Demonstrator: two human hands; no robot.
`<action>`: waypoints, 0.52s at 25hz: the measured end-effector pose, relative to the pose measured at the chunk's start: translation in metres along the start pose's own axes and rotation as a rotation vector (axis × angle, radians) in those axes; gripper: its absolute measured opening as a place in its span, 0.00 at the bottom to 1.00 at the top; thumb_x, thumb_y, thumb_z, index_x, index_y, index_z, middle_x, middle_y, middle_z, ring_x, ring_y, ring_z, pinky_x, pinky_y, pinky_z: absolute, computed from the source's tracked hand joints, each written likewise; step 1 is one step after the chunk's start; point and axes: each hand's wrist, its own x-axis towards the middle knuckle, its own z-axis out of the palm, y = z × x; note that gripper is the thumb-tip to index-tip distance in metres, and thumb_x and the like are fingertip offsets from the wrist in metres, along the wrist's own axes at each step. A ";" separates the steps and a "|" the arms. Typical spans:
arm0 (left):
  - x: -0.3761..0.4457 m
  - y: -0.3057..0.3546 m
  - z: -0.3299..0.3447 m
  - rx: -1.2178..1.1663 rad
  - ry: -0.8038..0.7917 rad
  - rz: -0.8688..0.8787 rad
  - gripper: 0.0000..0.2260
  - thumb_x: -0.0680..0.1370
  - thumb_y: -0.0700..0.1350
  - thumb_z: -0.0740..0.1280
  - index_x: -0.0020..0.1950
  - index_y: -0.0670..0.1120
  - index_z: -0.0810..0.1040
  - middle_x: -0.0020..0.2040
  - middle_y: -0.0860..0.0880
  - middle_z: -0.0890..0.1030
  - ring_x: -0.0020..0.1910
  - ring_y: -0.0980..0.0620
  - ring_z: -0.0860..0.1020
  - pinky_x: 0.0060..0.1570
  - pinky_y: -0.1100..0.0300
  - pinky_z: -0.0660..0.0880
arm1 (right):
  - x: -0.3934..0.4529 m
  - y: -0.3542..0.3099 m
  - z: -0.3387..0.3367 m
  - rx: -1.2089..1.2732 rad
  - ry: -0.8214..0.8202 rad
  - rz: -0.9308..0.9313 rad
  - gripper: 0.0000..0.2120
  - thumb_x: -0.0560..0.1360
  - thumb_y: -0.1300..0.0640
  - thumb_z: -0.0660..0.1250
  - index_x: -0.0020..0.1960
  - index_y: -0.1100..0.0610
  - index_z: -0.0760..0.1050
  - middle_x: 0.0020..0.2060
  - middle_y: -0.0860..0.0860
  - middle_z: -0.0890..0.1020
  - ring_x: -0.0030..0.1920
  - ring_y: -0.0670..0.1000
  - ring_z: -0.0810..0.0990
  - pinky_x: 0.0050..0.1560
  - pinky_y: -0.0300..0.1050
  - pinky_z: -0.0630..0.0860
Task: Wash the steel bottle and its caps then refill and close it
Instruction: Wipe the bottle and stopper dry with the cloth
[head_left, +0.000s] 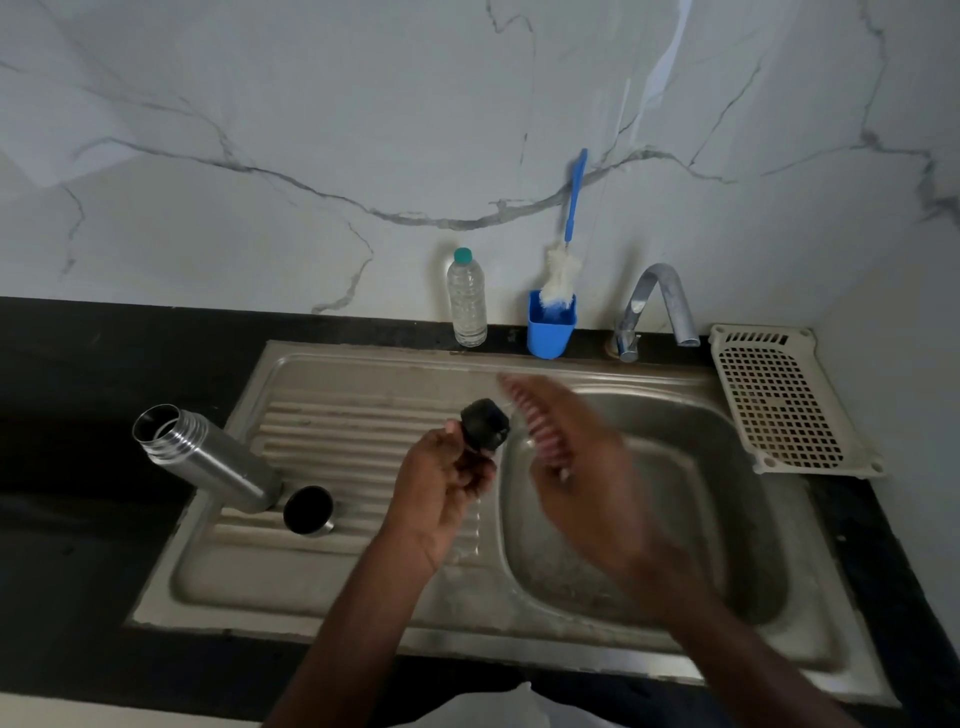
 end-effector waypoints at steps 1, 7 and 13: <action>-0.003 0.002 0.005 -0.104 -0.080 -0.078 0.08 0.84 0.44 0.64 0.54 0.41 0.80 0.43 0.42 0.82 0.38 0.49 0.82 0.40 0.56 0.81 | -0.007 0.006 0.018 -0.120 -0.062 -0.112 0.37 0.72 0.74 0.65 0.78 0.52 0.67 0.73 0.45 0.72 0.70 0.41 0.73 0.66 0.39 0.76; -0.011 0.004 0.007 -0.155 -0.184 0.080 0.11 0.81 0.46 0.66 0.57 0.39 0.76 0.45 0.43 0.82 0.42 0.48 0.78 0.40 0.58 0.80 | 0.014 -0.002 0.024 0.432 -0.121 0.227 0.38 0.69 0.75 0.64 0.74 0.51 0.70 0.63 0.51 0.80 0.60 0.41 0.80 0.57 0.38 0.78; -0.012 0.014 0.002 0.541 -0.270 0.454 0.16 0.83 0.54 0.63 0.56 0.41 0.72 0.42 0.48 0.81 0.37 0.53 0.77 0.38 0.59 0.75 | 0.008 -0.004 0.015 0.155 -0.050 -0.018 0.38 0.66 0.77 0.64 0.73 0.54 0.71 0.65 0.47 0.77 0.65 0.43 0.77 0.62 0.41 0.78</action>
